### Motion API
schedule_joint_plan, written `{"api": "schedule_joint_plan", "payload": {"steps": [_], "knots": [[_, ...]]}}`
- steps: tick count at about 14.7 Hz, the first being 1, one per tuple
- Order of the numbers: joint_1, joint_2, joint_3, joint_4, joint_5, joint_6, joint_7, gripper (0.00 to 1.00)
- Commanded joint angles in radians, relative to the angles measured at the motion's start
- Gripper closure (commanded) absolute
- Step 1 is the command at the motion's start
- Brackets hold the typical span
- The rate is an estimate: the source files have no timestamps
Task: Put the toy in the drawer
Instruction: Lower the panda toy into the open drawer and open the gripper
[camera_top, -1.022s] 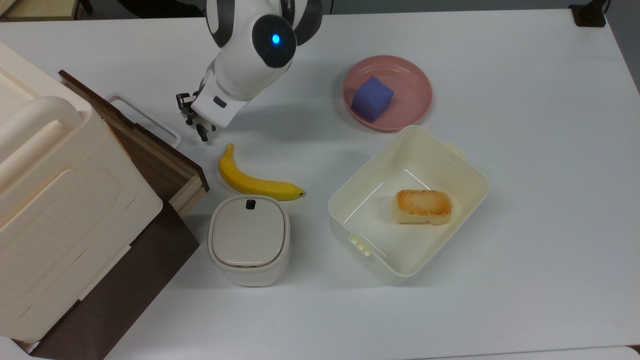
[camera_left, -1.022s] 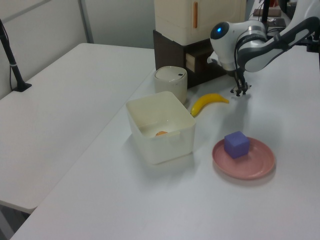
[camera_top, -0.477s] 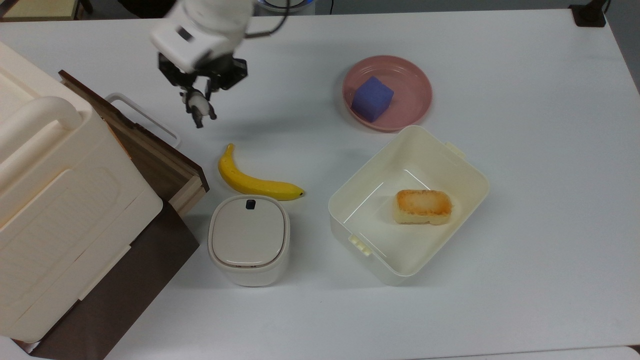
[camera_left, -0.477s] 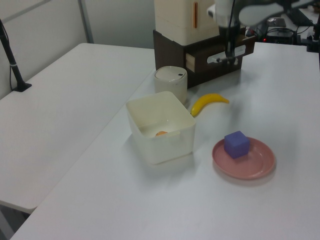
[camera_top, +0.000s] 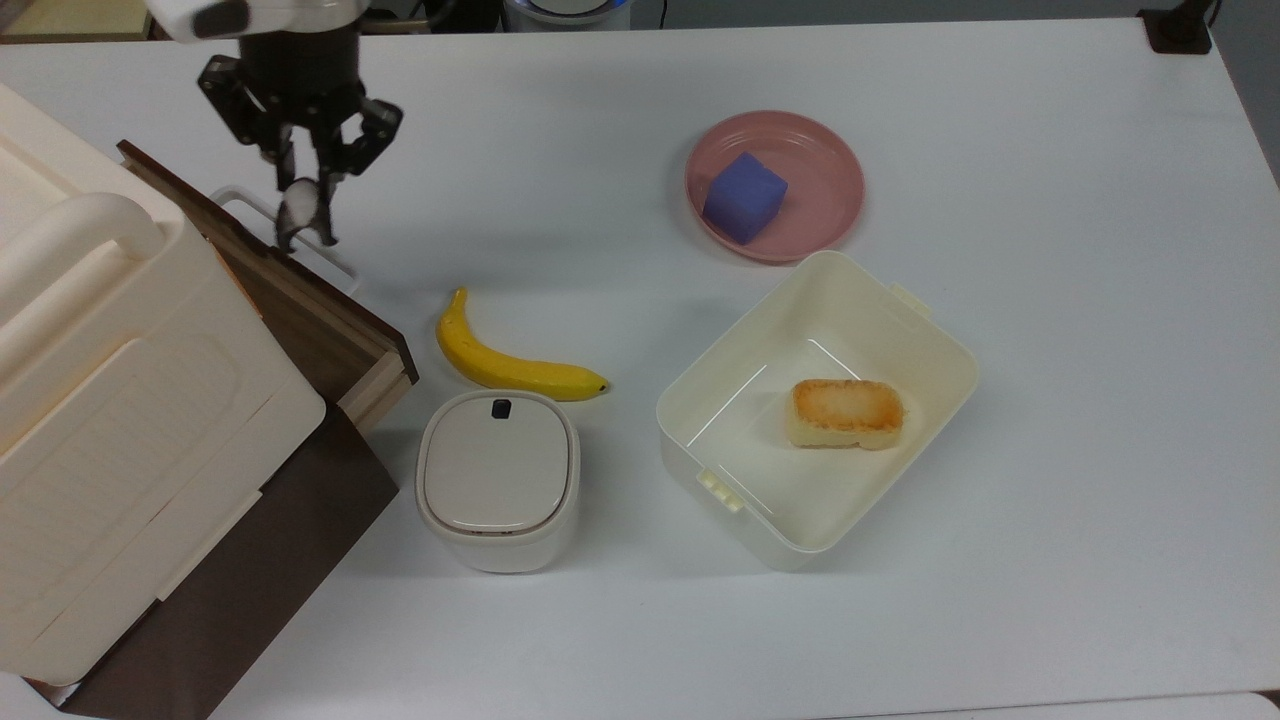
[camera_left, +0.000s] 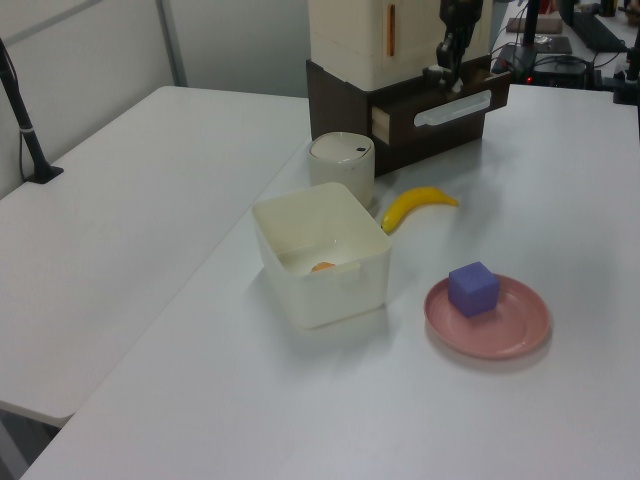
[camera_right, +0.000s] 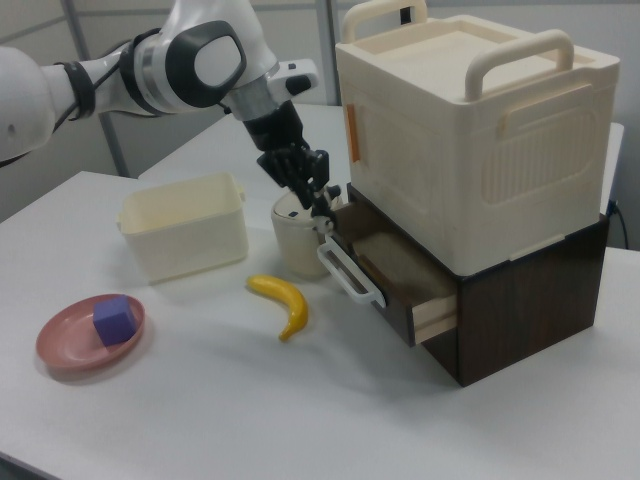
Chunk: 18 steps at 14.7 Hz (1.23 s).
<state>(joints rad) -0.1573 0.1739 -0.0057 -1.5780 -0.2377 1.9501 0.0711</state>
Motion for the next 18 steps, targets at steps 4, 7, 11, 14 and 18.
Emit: {"api": "schedule_joint_plan", "payload": {"steps": [4,7,11,14,18], "knots": [[-0.019,0.081,-0.048,0.052,0.005,0.156,0.196,1.0],[-0.05,0.091,-0.048,0.064,-0.047,0.211,0.251,1.0],[-0.057,0.099,-0.046,0.062,-0.126,0.22,0.269,0.75],[-0.056,0.098,-0.048,0.061,-0.127,0.219,0.289,0.08],[-0.056,0.098,-0.046,0.059,-0.129,0.219,0.299,0.0]]}}
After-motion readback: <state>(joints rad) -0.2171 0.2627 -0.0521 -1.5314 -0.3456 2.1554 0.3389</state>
